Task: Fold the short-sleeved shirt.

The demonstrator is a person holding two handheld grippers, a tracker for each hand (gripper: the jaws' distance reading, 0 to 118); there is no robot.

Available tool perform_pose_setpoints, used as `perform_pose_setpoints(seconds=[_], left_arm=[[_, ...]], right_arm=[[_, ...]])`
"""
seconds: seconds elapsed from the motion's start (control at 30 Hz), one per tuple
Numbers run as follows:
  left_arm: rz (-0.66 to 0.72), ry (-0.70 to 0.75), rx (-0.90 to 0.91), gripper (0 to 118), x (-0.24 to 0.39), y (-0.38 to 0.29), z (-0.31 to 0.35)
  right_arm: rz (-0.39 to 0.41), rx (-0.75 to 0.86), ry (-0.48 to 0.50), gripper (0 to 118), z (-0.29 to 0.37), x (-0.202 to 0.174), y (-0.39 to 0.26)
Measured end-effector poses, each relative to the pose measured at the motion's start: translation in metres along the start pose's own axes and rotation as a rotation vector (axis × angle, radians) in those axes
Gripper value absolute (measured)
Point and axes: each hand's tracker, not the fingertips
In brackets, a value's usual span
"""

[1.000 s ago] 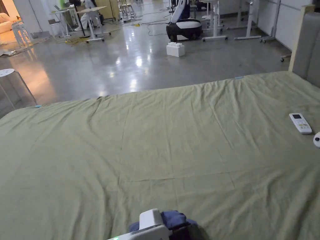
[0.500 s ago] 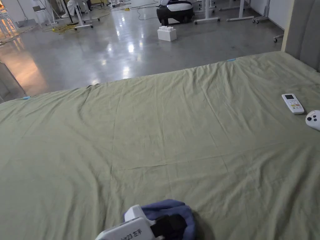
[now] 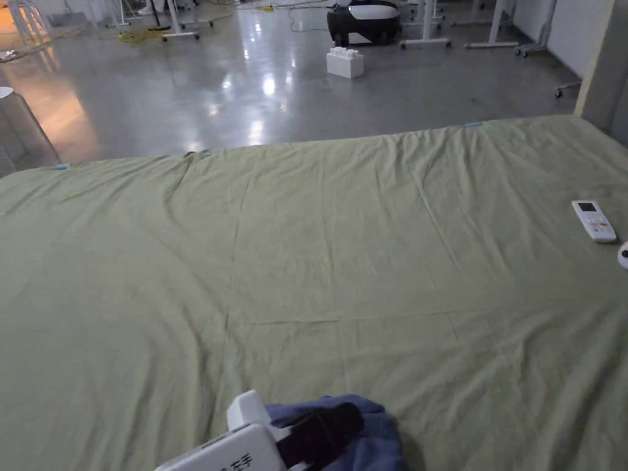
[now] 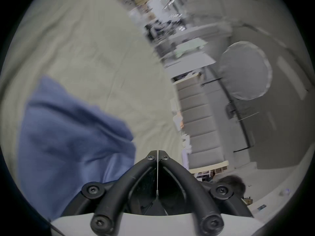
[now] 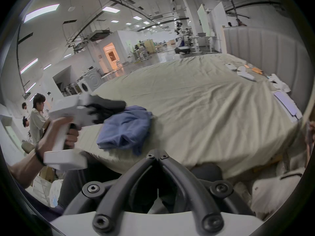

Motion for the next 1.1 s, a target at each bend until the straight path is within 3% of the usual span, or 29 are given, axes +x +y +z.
perform_pose_setpoints(seconds=[0.1,0.2,0.3,0.33,0.37,0.4,0.43,0.47,0.5,0.53,0.57,0.6,0.83,0.93,1.1], left_arm=[[-0.115,0.094,0.061,1,0.001,0.015,0.057],[-0.124,0.184,0.080,1,-0.026,0.025,0.103],[-0.111,0.209,0.068,1,-0.043,0.018,0.125],[-0.101,0.210,0.064,1,-0.049,0.017,0.129],[-0.080,0.208,0.067,1,-0.057,0.014,0.131],[-0.049,0.200,0.075,4,-0.063,0.012,0.129],[-0.029,0.201,0.078,16,-0.068,0.011,0.127],[-0.013,0.197,0.078,31,-0.073,0.011,0.124],[0.006,0.177,0.067,52,-0.080,0.011,0.120],[0.026,0.162,0.050,81,-0.089,0.014,0.114],[0.033,0.152,0.037,96,-0.096,0.015,0.108],[0.042,0.142,0.027,104,-0.103,0.017,0.100],[0.072,0.117,-0.129,105,-0.125,0.028,0.033],[0.099,-0.009,-0.234,105,-0.141,0.031,0.000],[0.104,0.000,-0.282,103,-0.147,0.038,-0.031]], right_arm=[[0.035,-0.029,0.081,0,-0.053,-0.014,0.026],[0.018,-0.085,0.164,0,-0.111,-0.026,0.046],[0.207,-0.185,0.037,0,-0.161,-0.046,0.059],[0.260,-0.204,0.036,0,-0.172,-0.048,0.057],[0.283,-0.240,0.039,0,-0.188,-0.048,0.053],[0.256,-0.355,-0.010,0,-0.207,-0.044,0.045],[0.221,-0.440,-0.037,0,-0.220,-0.040,0.040],[0.169,-0.404,-0.031,0,-0.221,-0.035,0.040],[0.116,-0.359,-0.007,0,-0.215,-0.032,0.047],[0.094,-0.398,-0.007,0,-0.215,-0.031,0.050],[0.111,-0.404,-0.003,0,-0.217,-0.031,0.052],[0.151,-0.405,0.002,0,-0.222,-0.032,0.050],[0.127,-0.402,0.004,0,-0.215,-0.030,0.049],[0.104,-0.392,0.003,0,-0.215,-0.028,0.047],[0.111,-0.376,-0.004,0,-0.213,-0.031,0.044]])
